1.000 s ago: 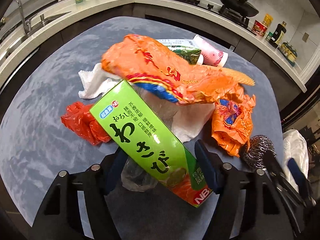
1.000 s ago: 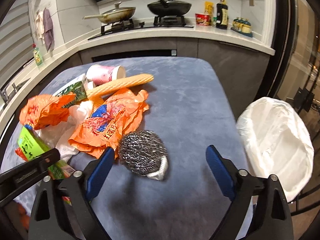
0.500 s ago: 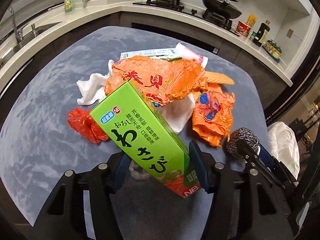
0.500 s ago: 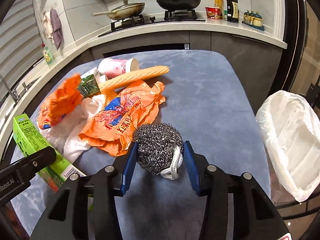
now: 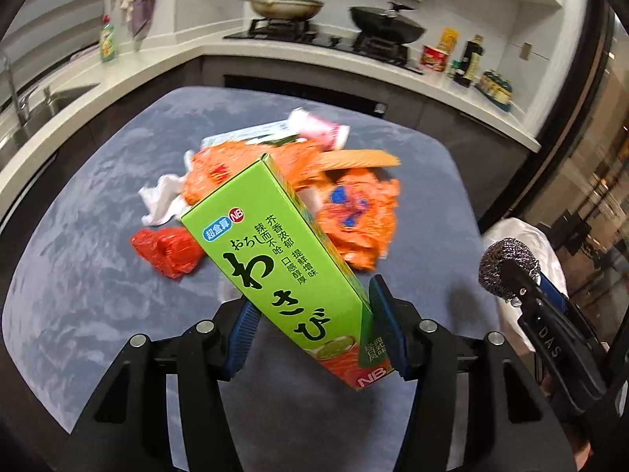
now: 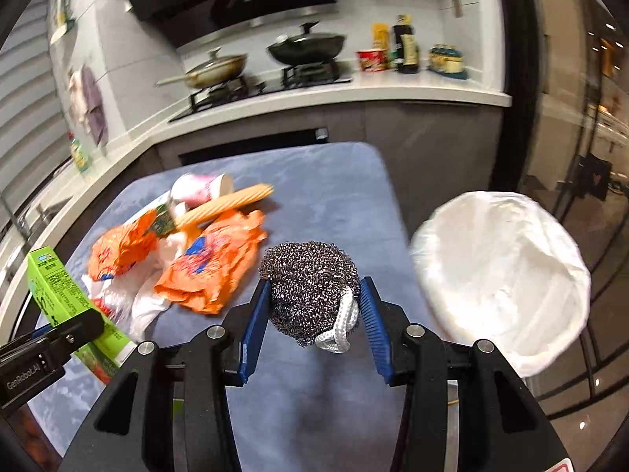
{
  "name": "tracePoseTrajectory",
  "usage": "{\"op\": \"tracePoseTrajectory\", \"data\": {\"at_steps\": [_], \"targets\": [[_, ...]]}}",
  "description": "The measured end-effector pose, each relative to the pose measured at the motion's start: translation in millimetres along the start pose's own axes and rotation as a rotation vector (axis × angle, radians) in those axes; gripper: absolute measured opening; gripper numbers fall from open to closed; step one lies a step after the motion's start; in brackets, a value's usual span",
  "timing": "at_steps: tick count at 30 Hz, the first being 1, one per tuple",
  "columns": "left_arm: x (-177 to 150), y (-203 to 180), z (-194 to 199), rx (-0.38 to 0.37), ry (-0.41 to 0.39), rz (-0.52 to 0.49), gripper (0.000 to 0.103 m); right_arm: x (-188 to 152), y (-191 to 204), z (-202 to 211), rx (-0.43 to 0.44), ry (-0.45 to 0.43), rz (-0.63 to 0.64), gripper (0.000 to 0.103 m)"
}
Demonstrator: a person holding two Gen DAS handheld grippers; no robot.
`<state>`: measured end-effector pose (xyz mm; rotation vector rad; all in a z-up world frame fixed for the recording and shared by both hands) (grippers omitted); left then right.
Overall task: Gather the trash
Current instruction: 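Carry the green box and steel wool over the bin and open both tools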
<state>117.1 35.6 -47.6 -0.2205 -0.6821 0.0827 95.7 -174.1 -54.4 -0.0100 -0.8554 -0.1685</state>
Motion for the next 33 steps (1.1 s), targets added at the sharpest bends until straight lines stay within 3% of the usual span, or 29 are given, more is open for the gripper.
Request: {"op": "tracePoseTrajectory", "data": {"at_steps": [17,25,33], "targets": [[-6,-164,11,-0.298,-0.031,-0.317,0.053,-21,-146,43,-0.259,-0.040,-0.210,0.044],[-11,-230,-16,-0.376,-0.031,-0.423,0.053,-24,-184,35,-0.310,-0.030,-0.252,0.044],[-19,-270,-51,-0.392,0.000,-0.462,0.053,-23,-202,14,-0.318,-0.005,-0.268,0.045]]}}
Point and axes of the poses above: each gripper's, at about its wrist camera, not at the fingertips, and z roughly against the way its jaws point, y to its left, x to its top, the point moved 2 cm from there along -z, roughly the way its jaws point, and after that the axes turned 7 degrees about z, right-handed, at the moved point
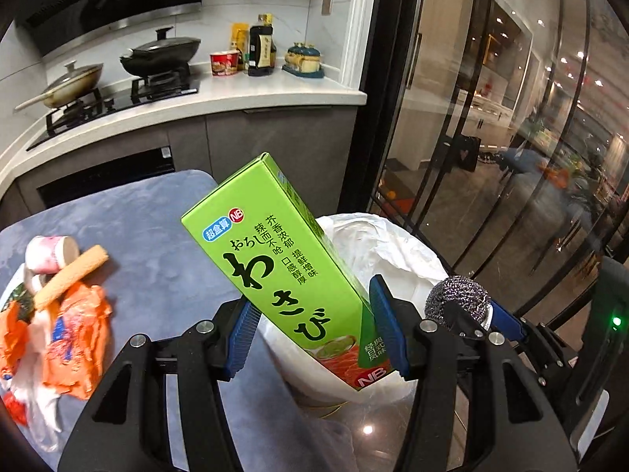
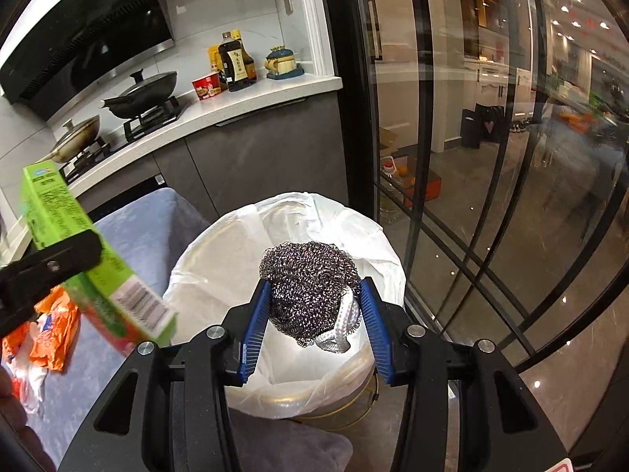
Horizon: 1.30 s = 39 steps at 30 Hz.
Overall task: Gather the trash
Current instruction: 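Carry the green box and steel wool over the bin and open both tools, then move both tools back from the bin toward the trash pile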
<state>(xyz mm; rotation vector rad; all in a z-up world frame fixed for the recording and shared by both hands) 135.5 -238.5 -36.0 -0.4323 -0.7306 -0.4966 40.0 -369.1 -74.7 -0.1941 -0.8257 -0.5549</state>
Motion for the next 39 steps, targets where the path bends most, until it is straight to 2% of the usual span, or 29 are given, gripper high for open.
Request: {"op": "tracePoseTrajectory", "data": {"at_steps": [6,12,18,19,30,39], "targets": [[-2,-12,-28,0.010,0.040,-0.026,0.053,1,0,-13,-0.007,0.012,-0.002,0.046],[-2,-17,-38,0.017,0.052,-0.030,0.054,2,-2,-22,-0.014,0.017,-0.011,0.051],[0,-17,-40,0.037,0.039,-0.034,0.064,5,-3,-22,-0.017,0.006,-0.021,0.054],[0,-16,-39,0.040,0.039,-0.029,0.068,5,-3,-21,-0.020,0.003,-0.020,0.054],[7,-7,-27,0.036,0.018,-0.004,0.068,10,1,-4,-0.022,-0.028,-0.022,0.057],[6,19,4,0.060,-0.022,0.036,0.071,12,22,22,0.002,-0.062,0.009,0.057]]}}
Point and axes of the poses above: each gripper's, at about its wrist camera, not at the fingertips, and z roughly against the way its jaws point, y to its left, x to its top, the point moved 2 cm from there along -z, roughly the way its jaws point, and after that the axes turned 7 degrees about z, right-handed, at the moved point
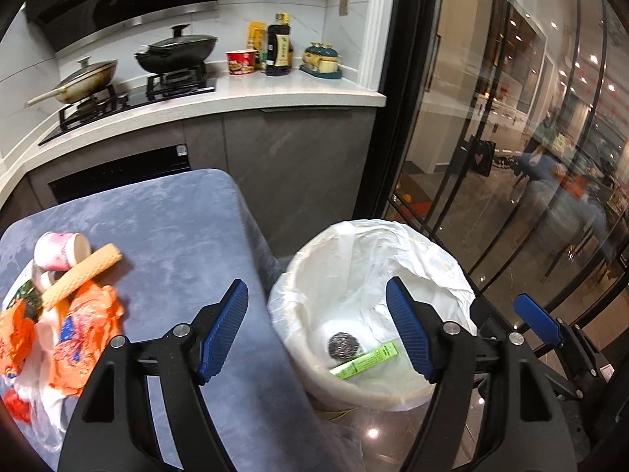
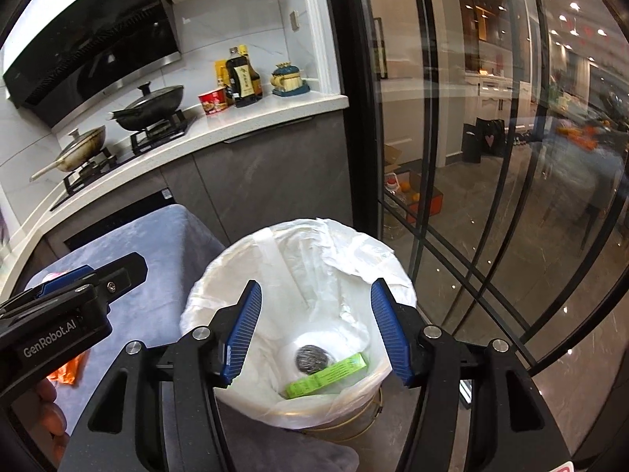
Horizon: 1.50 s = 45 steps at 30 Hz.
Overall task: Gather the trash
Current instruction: 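Move both tools back from the bin toward the trash pile, then grasp the white tissue with the right tool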
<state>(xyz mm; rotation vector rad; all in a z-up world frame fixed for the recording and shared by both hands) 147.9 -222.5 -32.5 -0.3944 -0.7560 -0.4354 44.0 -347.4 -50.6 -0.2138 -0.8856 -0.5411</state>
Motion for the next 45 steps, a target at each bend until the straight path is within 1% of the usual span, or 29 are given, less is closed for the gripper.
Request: {"op": "tracePoseTrajectory", "data": {"at_steps": [1,4,9,11,14,15,20,27,31,35,39,42,45], "targets": [[0,6,6,0.007,-0.008,0.011,0.074,0,4,3,0.006,-0.002,0.005,0.057],[-3,25,20,0.031,-0.028,0.037,0.074,-3,20,12,0.027,-0.008,0.027,0.057],[-10,62,41,0.077,-0.034,0.099,0.075,-8,51,24,0.072,-0.015,0.069,0.057],[-14,81,52,0.106,-0.038,0.124,0.080,-10,63,28,0.090,-0.014,0.084,0.057],[-21,110,68,0.153,-0.051,0.152,0.081,-16,86,34,0.122,-0.010,0.111,0.057],[-24,122,73,0.176,-0.050,0.165,0.081,-18,95,37,0.134,-0.008,0.123,0.057],[-36,178,95,0.234,-0.045,0.249,0.081,-28,136,45,0.189,0.003,0.173,0.057],[-57,252,128,0.337,-0.050,0.327,0.081,-49,204,55,0.283,0.032,0.254,0.057],[-70,289,143,0.396,-0.052,0.354,0.081,-62,245,57,0.336,0.053,0.302,0.057],[-82,332,153,0.442,-0.046,0.416,0.081,-78,286,55,0.391,0.092,0.344,0.057],[-92,375,156,0.491,-0.032,0.469,0.081,-92,321,53,0.420,0.114,0.396,0.057],[-96,397,153,0.513,-0.017,0.486,0.081,-99,340,48,0.432,0.133,0.426,0.057],[-100,419,146,0.516,0.004,0.509,0.081,-105,357,39,0.438,0.156,0.442,0.057]]}}
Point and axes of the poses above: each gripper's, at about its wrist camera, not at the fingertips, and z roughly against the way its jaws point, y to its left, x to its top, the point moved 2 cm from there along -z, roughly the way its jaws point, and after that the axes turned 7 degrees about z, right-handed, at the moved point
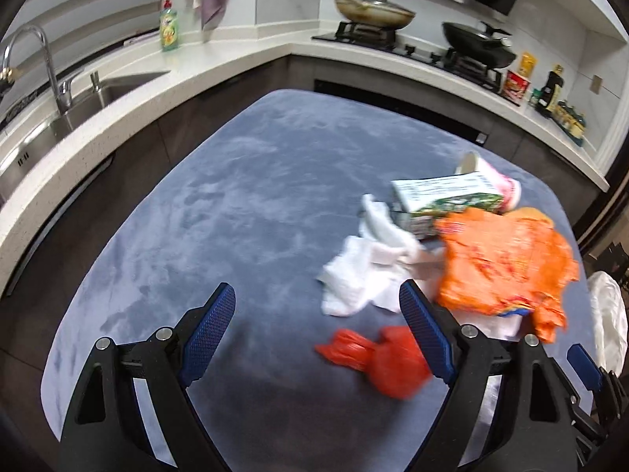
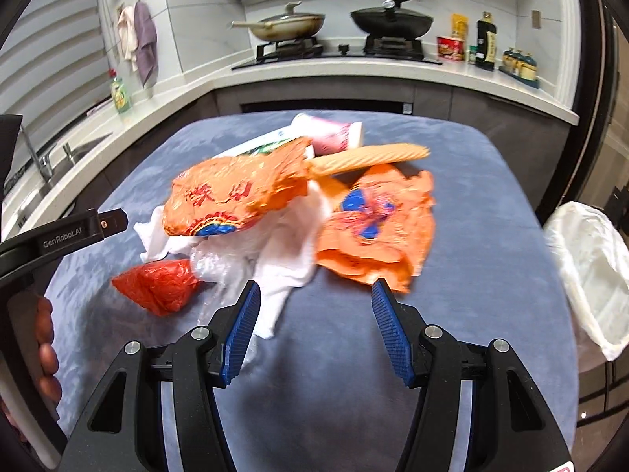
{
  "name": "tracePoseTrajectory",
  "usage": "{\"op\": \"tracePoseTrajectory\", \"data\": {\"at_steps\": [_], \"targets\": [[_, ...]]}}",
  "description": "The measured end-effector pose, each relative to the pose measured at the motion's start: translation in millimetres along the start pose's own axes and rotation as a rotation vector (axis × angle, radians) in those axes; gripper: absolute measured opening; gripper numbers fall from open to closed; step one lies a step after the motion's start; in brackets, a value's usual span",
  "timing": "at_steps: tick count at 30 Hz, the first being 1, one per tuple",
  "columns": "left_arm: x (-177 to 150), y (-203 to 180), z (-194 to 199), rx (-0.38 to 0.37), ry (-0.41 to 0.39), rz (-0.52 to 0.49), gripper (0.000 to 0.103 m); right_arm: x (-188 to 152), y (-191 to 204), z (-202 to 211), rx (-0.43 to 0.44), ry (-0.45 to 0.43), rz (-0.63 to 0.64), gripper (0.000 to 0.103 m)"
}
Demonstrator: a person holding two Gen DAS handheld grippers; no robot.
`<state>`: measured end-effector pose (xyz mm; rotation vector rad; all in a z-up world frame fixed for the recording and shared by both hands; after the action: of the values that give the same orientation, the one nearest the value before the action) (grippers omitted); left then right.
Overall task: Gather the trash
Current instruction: 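Grasp the white tissue with the right tool, then carry the white tissue into the bin and open the right tool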
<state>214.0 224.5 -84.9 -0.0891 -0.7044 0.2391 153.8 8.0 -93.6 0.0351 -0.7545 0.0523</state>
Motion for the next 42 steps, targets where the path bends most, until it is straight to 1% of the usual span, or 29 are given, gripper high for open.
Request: {"op": "tracePoseTrajectory", "data": {"at_steps": [4,8,10,11,14,15,16,18,19,20,22,23,27,31,36,39,42], "targets": [[5,7,-22,-0.013,0.031,0.009,0.081,2,11,-18,0.006,0.029,0.014,0.055],[6,3,-40,-0.033,0.058,-0.006,0.078,2,17,-34,0.004,0.060,0.030,0.045],[5,0,-47,-0.047,0.072,-0.019,0.073,0,17,-39,0.001,0.075,0.029,0.041],[4,-3,-50,-0.055,0.080,-0.026,0.071,-1,17,-41,0.002,0.081,0.026,0.038],[0,-8,-59,-0.077,0.106,-0.039,0.060,-2,15,-47,0.006,0.101,0.021,0.028],[-1,-9,-61,-0.083,0.112,-0.043,0.053,-3,15,-49,0.007,0.105,0.023,0.022],[-3,-11,-64,-0.088,0.119,-0.048,0.045,-3,16,-50,0.010,0.110,0.026,0.016],[-6,-13,-65,-0.086,0.116,-0.061,0.038,-4,16,-49,0.015,0.109,0.031,0.009],[-6,-14,-64,-0.092,0.112,-0.063,0.030,-4,17,-47,0.015,0.107,0.033,0.008],[-7,-14,-63,-0.103,0.115,-0.063,0.025,-3,17,-46,0.015,0.104,0.035,0.007],[-8,-13,-60,-0.118,0.124,-0.054,0.012,-2,16,-39,0.019,0.088,0.033,0.004],[-8,-13,-58,-0.121,0.124,-0.050,0.010,-1,15,-34,0.020,0.076,0.028,0.004],[-9,-13,-42,-0.132,0.100,-0.048,0.005,4,9,-12,0.017,0.026,0.009,0.003],[-6,-17,-15,-0.146,0.058,-0.052,0.003,11,-2,17,0.006,-0.035,-0.013,0.003],[3,-28,27,-0.147,-0.033,-0.085,0.003,21,-25,59,-0.011,-0.128,-0.060,0.003],[12,-40,55,-0.173,-0.084,-0.099,0.003,27,-39,84,-0.016,-0.183,-0.090,0.003],[24,-59,91,-0.215,-0.151,-0.117,0.002,32,-57,111,-0.018,-0.244,-0.119,0.003]]}}
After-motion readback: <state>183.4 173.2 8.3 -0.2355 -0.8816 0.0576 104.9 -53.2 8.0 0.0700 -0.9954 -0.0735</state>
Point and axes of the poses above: each gripper's, at about its wrist camera, not at the fingertips, and z roughly against the way its jaws point, y to its left, x to its top, the point moved 2 cm from there along -z, roughly the way its jaws point, and after that the axes turned 7 degrees about z, right-handed, at the moved point
